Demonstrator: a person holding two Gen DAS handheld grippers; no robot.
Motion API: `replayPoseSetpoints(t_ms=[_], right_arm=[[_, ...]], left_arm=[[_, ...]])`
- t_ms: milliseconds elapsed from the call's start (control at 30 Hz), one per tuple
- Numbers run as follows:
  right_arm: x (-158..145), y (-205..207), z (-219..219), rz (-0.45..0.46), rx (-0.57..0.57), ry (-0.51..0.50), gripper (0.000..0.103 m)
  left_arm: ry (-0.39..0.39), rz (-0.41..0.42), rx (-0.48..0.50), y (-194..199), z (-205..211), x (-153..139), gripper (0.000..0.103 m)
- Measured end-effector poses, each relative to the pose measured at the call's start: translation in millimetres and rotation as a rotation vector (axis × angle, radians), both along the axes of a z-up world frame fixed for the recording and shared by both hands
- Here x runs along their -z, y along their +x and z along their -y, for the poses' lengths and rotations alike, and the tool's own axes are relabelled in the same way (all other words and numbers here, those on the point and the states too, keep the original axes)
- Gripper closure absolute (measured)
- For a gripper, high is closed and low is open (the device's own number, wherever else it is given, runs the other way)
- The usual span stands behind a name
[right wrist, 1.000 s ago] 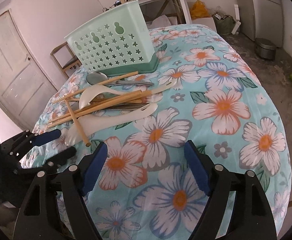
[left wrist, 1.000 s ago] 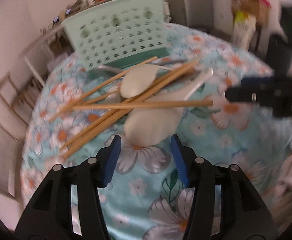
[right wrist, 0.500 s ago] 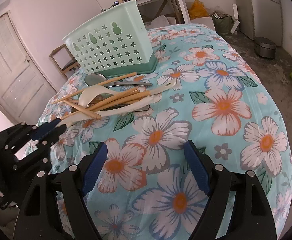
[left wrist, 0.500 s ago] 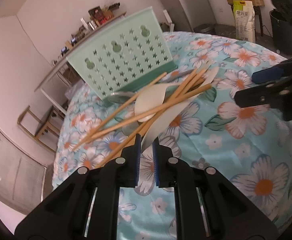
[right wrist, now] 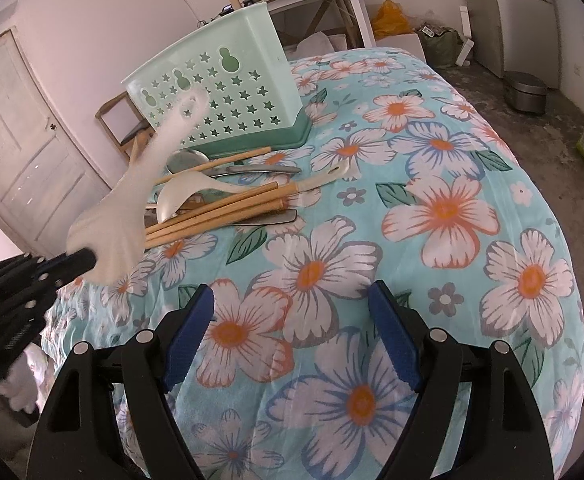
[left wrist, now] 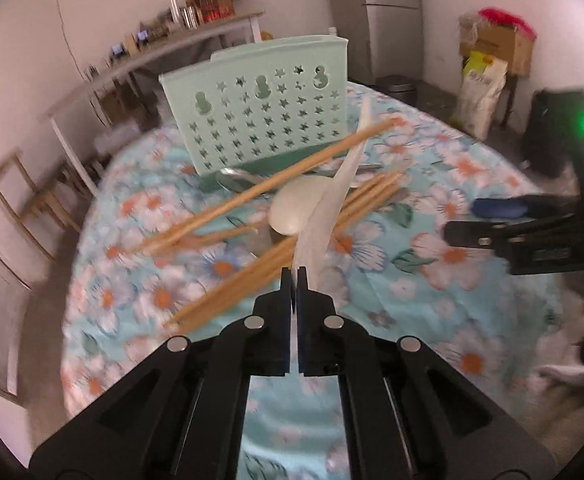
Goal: Organize utensils
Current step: 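Lift the white spatula off the pile with the left tool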
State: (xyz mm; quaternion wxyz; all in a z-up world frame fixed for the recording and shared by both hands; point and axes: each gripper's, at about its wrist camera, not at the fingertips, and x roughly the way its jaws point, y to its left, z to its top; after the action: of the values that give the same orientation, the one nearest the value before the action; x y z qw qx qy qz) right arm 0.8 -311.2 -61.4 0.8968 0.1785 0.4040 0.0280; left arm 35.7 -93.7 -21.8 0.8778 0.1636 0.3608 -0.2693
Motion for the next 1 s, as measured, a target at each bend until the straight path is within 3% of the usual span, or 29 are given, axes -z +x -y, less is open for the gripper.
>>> replayPoseSetpoints(t_ms=[100, 200, 333, 533, 700, 867, 1000], right_arm=[[0, -1, -1, 0.000, 0.003, -0.002, 0.025], [0, -2, -2, -0.002, 0.006, -0.008, 0.025], [0, -1, -3, -0.005, 0.009, -0.013, 0.025], [1, -1, -5, -0.002, 0.010, -0.026, 0.025], [1, -2, -6, -0.001, 0.011, -0.034, 0.025], [1, -2, -6, -0.002, 0.011, -0.034, 0.025], [0, -2, -7, -0.003, 0.015, -0.041, 0.025]], left_arm=[[-0.075, -0.097, 0.000, 4, -16, 1, 0.102], [-0.106, -0.134, -0.033, 9, -25, 7, 0.101], [-0.121, -0.120, -0.046, 5, -24, 15, 0.101], [-0.033, -0.028, -0.016, -11, -9, 25, 0.101], [-0.018, -0.027, -0.019, -14, -1, 39, 0.100], [-0.044, -0.014, -0.023, -16, -3, 38, 0.100], [-0.115, -0.023, -0.006, -18, -15, 24, 0.100]])
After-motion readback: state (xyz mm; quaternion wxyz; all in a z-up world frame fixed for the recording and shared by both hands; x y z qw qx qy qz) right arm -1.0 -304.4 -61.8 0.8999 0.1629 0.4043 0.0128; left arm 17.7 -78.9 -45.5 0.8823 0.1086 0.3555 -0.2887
